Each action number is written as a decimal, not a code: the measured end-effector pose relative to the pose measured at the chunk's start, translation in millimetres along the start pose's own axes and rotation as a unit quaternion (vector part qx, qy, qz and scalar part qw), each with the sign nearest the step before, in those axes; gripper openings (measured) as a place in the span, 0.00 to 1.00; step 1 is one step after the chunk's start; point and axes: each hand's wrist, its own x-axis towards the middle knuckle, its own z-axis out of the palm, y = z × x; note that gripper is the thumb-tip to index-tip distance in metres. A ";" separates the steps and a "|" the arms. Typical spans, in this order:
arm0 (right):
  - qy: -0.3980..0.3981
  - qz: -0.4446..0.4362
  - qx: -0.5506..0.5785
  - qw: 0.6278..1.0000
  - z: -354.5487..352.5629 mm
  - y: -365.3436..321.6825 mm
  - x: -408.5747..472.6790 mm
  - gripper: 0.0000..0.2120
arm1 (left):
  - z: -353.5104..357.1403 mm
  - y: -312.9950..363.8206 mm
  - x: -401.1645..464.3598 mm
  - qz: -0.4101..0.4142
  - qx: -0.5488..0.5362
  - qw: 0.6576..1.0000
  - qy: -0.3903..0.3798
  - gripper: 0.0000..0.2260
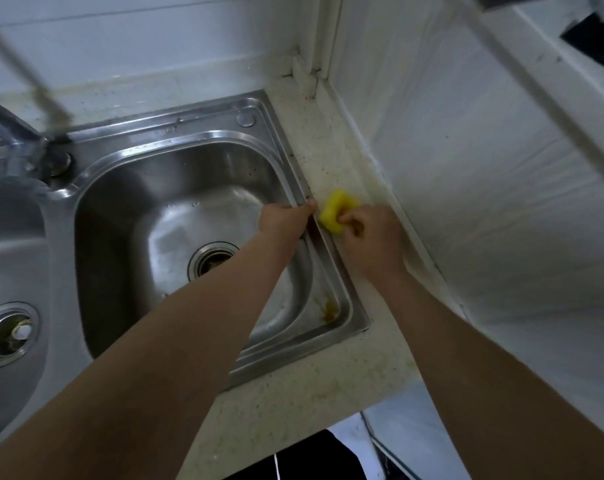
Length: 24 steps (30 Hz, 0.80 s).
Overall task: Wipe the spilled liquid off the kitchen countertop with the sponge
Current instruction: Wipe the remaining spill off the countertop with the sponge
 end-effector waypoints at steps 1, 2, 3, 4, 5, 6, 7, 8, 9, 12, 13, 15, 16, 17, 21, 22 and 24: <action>0.015 -0.004 -0.004 1.000 -0.5 0.7 -9.6 0.10 | 0.1 0.3 -1.9 0.000 -0.001 1.000 0.002 0.14; 0.018 -0.012 -0.006 1.000 -0.6 1.6 -9.8 0.11 | 0.4 1.1 -3.0 0.001 -0.002 1.000 0.003 0.14; 0.010 -0.014 -0.005 1.000 -2.5 0.1 -2.5 0.13 | 0.4 0.9 -3.4 -0.001 -0.004 1.000 0.004 0.14; -0.017 -0.017 -0.004 1.000 -4.2 -0.4 7.9 0.16 | -0.2 0.8 -4.7 -0.003 -0.004 1.000 0.003 0.15; -0.051 -0.021 0.003 0.998 -6.6 -0.5 18.0 0.19 | -0.3 1.9 -5.8 -0.005 -0.004 1.000 0.000 0.15; -0.078 -0.029 0.009 0.997 -7.5 1.6 24.6 0.20 | -0.8 2.9 -6.1 -0.007 -0.008 1.000 -0.002 0.15; -0.091 -0.036 0.005 0.995 -7.3 4.9 25.4 0.20 | -1.1 3.7 -7.0 -0.009 -0.013 1.000 -0.004 0.15; -0.086 -0.036 -0.001 0.996 -7.4 8.4 18.7 0.18 | -1.2 3.8 -8.9 -0.012 -0.017 1.000 -0.005 0.15; -0.068 -0.036 -0.009 0.997 -7.9 12.7 4.3 0.14 | -0.9 2.5 -12.5 -0.014 -0.017 1.000 -0.005 0.15; -0.002 -0.049 -0.022 0.999 -12.1 17.0 -43.9 0.06 | -1.0 -3.4 -23.0 -0.025 -0.008 1.000 -0.007 0.16; 0.001 -0.053 -0.016 0.998 -13.7 16.5 -51.8 0.05 | -0.2 -7.3 -26.6 -0.026 0.003 1.000 -0.013 0.16; -0.017 -0.057 -0.003 0.998 -16.9 14.5 -49.2 0.09 | 1.8 -15.5 -33.1 -0.019 0.030 0.999 -0.017 0.16; -0.027 -0.056 -0.007 0.998 -18.8 12.8 -43.8 0.13 | 1.7 -19.2 -37.0 -0.013 0.038 0.999 -0.017 0.16; -0.037 -0.055 -0.012 0.998 -21.1 12.2 -37.5 0.15 | 1.7 -20.4 -39.5 -0.010 0.043 0.999 -0.018 0.15; -0.038 -0.051 -0.016 0.998 -25.4 19.6 -57.4 0.11 | -0.8 -27.4 -47.9 -0.016 0.040 0.998 -0.036 0.23; -0.025 -0.049 -0.018 0.998 -27.3 22.1 -70.1 0.09 | -0.6 -29.7 -50.0 -0.019 0.041 0.998 -0.040 0.25; -0.030 -0.061 -0.012 0.998 -34.9 25.0 -88.8 0.09 | 0.4 -33.2 -57.1 -0.023 0.055 0.997 -0.045 0.27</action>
